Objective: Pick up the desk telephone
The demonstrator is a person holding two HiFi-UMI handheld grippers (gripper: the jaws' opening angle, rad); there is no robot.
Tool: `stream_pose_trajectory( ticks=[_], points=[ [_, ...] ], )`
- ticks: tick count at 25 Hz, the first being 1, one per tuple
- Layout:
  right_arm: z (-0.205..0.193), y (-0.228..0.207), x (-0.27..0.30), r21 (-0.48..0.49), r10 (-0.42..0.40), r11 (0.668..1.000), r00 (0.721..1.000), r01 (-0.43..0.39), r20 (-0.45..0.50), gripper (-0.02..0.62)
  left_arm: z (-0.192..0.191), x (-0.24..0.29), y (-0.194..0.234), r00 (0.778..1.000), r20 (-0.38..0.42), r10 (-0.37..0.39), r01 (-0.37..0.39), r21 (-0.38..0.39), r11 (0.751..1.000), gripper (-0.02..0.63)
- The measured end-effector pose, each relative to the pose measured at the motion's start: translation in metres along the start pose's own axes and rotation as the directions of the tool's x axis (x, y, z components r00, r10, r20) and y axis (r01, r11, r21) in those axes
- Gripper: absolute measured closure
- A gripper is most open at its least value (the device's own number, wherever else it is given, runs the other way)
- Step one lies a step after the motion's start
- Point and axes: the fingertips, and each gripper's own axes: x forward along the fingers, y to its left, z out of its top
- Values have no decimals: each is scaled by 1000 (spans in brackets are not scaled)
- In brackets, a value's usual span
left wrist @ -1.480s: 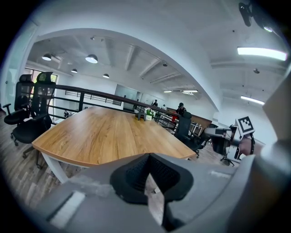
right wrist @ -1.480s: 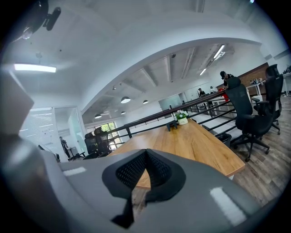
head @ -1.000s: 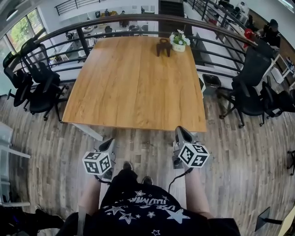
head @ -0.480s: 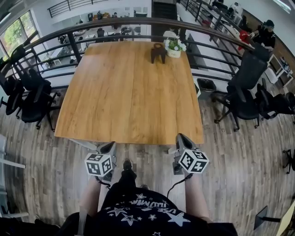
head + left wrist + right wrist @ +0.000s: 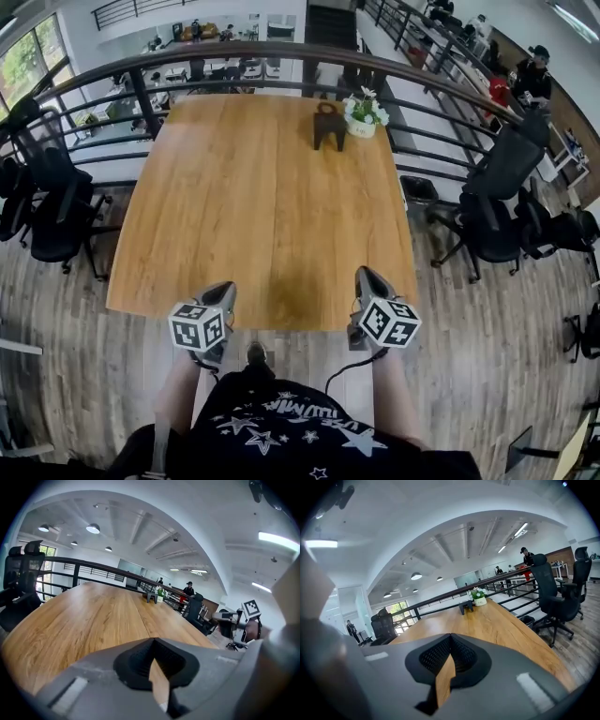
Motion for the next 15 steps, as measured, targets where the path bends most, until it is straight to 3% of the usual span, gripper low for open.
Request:
stream_pose_trajectory(
  ticks=[10,15],
  points=[
    [26,18,62,-23,-67,997,998,67,3,594,46,40,54,998,-17,-67,67,3,998,604],
    [31,26,87,27,-113,993,994,113,-12,592,61,52,68,993,-46,-112,112,2,994,604]
  ],
)
